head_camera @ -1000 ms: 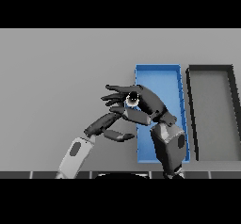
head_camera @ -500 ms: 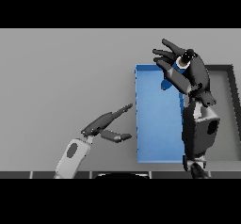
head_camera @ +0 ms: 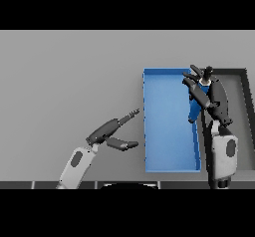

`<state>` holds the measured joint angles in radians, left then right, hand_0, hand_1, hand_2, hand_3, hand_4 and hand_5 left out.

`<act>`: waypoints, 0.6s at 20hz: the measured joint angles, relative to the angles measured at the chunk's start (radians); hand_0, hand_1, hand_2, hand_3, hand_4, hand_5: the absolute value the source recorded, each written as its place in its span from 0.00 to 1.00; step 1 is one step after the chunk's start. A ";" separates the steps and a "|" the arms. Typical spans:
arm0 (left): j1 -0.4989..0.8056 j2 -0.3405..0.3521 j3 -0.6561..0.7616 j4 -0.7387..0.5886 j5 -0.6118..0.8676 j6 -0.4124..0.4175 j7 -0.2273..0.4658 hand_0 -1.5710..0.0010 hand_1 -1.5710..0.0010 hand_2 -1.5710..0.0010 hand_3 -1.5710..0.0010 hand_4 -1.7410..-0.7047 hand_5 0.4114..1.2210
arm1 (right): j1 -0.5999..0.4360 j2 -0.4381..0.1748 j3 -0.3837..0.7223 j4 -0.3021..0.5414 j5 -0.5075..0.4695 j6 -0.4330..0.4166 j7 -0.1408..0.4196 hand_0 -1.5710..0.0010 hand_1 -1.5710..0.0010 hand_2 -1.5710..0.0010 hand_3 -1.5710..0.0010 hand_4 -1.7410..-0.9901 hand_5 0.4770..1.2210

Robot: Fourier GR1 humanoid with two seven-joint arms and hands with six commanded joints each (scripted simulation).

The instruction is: Pick up the blue pipe and place it into the blue bin.

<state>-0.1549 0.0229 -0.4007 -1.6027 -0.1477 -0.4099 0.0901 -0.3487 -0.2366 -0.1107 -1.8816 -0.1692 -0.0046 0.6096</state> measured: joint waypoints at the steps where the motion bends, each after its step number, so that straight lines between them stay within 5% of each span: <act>1: 0.000 0.002 0.002 0.004 -0.002 0.001 -0.011 1.00 1.00 1.00 1.00 0.79 0.06 | 0.037 -0.016 0.018 0.013 -0.006 -0.034 0.000 0.00 0.00 0.00 0.00 0.32 1.00; 8: -0.016 0.015 0.014 -0.002 -0.008 0.011 -0.030 1.00 1.00 1.00 1.00 0.79 0.08 | 0.204 -0.172 0.218 0.072 -0.130 -0.308 0.000 0.00 0.00 0.00 0.00 0.32 1.00; 10: -0.023 0.011 0.014 0.004 -0.011 0.015 -0.025 1.00 1.00 1.00 1.00 0.79 0.08 | 0.231 -0.236 0.284 0.075 -0.204 -0.364 0.000 0.00 0.00 0.00 0.36 0.21 1.00; 12: -0.023 0.011 0.013 0.019 -0.023 0.020 -0.031 1.00 1.00 1.00 1.00 0.79 0.09 | 0.227 -0.301 0.358 0.100 -0.296 -0.446 -0.001 0.00 0.00 0.00 0.59 0.13 1.00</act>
<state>-0.1780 0.0340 -0.3879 -1.5836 -0.1704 -0.3900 0.0589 -0.1221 -0.5377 0.2475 -1.7812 -0.4656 -0.4510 0.6085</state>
